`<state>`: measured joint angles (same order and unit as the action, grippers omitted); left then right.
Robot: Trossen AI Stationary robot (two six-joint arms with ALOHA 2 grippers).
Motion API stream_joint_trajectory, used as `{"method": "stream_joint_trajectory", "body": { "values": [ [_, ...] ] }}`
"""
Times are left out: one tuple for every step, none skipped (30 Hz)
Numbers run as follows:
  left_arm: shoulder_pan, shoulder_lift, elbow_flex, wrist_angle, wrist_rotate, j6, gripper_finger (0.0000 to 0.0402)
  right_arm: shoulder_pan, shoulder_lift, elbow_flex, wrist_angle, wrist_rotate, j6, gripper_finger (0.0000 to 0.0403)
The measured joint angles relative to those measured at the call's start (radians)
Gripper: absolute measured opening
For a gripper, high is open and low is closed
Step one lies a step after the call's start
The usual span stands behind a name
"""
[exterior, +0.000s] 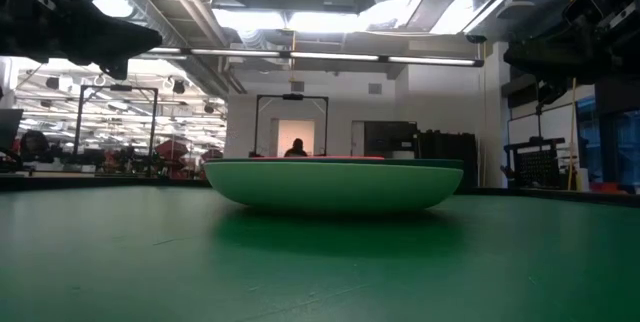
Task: Stack plastic plates
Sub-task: Return to Home Position
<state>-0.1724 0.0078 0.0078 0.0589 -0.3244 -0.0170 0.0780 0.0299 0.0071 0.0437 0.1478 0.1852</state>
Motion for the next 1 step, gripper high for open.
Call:
{"method": "stream_joint_trajectory", "body": {
  "values": [
    [0.000, 0.000, 0.000, 0.000, 0.000, 0.000, 0.0034, 0.000, 0.000, 0.000, 0.000, 0.000, 0.000, 0.0024]
  ]
}}
